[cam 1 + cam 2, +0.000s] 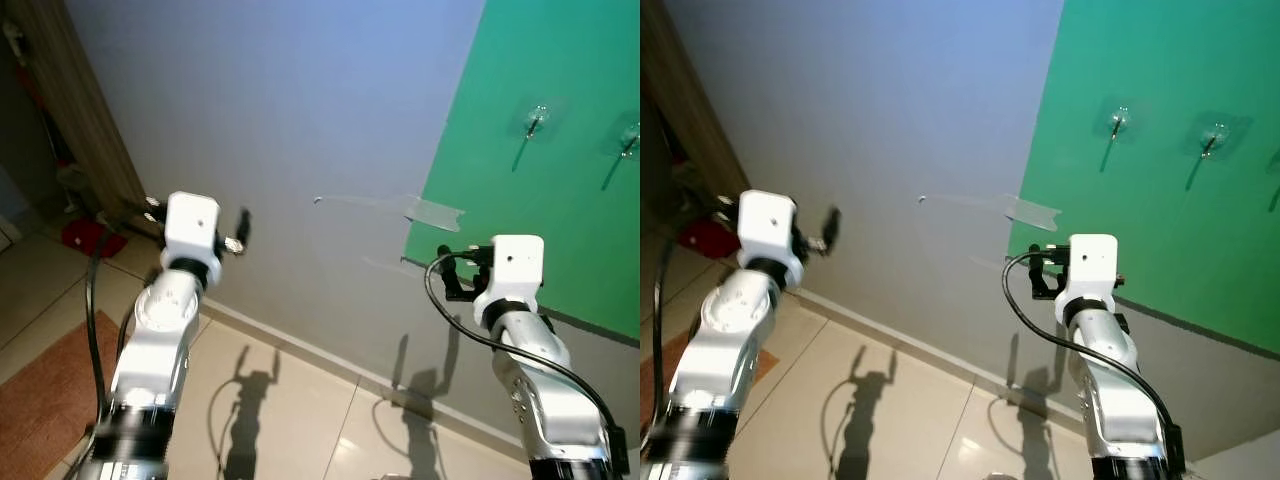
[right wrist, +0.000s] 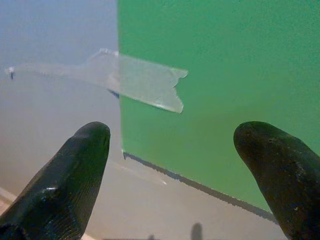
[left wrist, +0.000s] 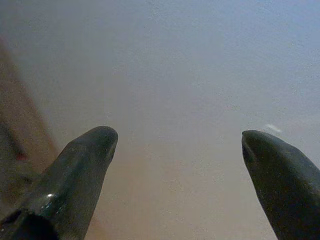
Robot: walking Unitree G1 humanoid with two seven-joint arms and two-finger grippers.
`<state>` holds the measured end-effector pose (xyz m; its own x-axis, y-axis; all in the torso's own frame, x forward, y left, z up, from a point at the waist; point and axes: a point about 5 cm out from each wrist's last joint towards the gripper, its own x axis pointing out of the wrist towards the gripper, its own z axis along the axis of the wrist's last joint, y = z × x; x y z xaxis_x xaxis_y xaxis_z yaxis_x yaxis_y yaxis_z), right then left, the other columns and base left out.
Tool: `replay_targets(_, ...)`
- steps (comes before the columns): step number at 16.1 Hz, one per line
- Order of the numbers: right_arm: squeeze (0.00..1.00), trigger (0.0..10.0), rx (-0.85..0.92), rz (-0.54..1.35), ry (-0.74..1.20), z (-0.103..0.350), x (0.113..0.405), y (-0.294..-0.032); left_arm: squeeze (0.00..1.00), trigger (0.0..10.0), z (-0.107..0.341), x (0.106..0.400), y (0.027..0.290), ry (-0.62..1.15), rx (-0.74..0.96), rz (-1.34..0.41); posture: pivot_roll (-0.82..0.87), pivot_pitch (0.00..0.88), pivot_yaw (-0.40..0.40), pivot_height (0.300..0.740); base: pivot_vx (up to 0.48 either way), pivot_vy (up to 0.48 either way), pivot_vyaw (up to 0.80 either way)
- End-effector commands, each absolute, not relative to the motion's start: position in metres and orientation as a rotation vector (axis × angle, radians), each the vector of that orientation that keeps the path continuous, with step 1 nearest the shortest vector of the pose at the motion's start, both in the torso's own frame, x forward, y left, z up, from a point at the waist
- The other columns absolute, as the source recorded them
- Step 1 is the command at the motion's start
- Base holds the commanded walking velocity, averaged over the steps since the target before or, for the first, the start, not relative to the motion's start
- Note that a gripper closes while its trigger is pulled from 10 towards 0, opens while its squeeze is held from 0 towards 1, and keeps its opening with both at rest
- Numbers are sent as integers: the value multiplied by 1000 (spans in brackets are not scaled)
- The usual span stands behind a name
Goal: Hang keys on a hook
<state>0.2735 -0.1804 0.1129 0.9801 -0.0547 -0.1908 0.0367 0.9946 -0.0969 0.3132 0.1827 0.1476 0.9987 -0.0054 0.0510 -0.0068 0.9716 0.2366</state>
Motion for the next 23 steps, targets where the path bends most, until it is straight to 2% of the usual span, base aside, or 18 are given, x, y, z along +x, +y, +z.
replay_targets(1, 1000, 10000, -121, -46, 186, 115, 277, -181, 1000, 10000, 154, 318, 188, -96, 269, 62, -158, 0, -13, 740, 0, 0, 0)
replay_targets(2, 616, 10000, -117, -36, 168, 118, 278, -180, 588, 10000, 163, 326, 194, -118, 246, 84, -160, 0, -14, 740, 0, 0, 0)
replay_targets(3, 27, 10000, -121, -28, 160, 119, 279, -180, 161, 10000, 170, 333, 199, -127, 238, 89, -163, 0, -12, 740, 0, 0, 0)
replay_targets(4, 0, 10000, -125, -21, 157, 120, 279, -180, 0, 10000, 174, 337, 200, -125, 252, 44, -169, 0, -8, 740, 0, 0, 0)
replay_targets(5, 0, 10000, -124, -17, 154, 121, 278, -181, 0, 10000, 175, 337, 200, -119, 293, -44, -173, 0, -3, 740, 0, 0, 0)
replay_targets(8, 0, 10000, -138, -29, 111, 123, 271, -185, 0, 10000, 161, 322, 208, -74, 305, -161, -197, 0, 16, 740, 0, 0, 0)
replay_targets(10, 0, 10000, -150, -21, 70, 124, 268, -187, 0, 10000, 176, 336, 225, -143, 319, 77, -188, 0, 7, 740, 0, 0, 0)
replay_targets(14, 0, 10000, -199, -18, 53, 124, 267, -187, 0, 10000, 204, 358, 218, -203, 250, 104, -189, 0, 17, 740, 0, 0, 0)
replay_targets(19, 0, 10000, -226, -48, 55, 121, 255, -192, 0, 10000, 214, 364, 245, -194, 323, 112, -210, 0, 37, 740, 0, 0, 0)
replay_targets(20, 0, 10000, -233, -33, 66, 119, 251, -191, 0, 10000, 206, 361, 247, -156, 311, 79, -214, 1, 41, 740, 0, 0, 0)
replay_targets(22, 0, 10000, -120, -82, 96, 115, 239, -197, 0, 10000, 155, 330, 232, -25, 272, 15, -217, 0, 34, 740, 0, 0, 0)
replay_targets(23, 0, 10000, -125, -111, 147, 106, 232, -199, 0, 10000, 130, 311, 218, 22, 206, -6, -221, 0, 29, 740, 0, 0, 0)
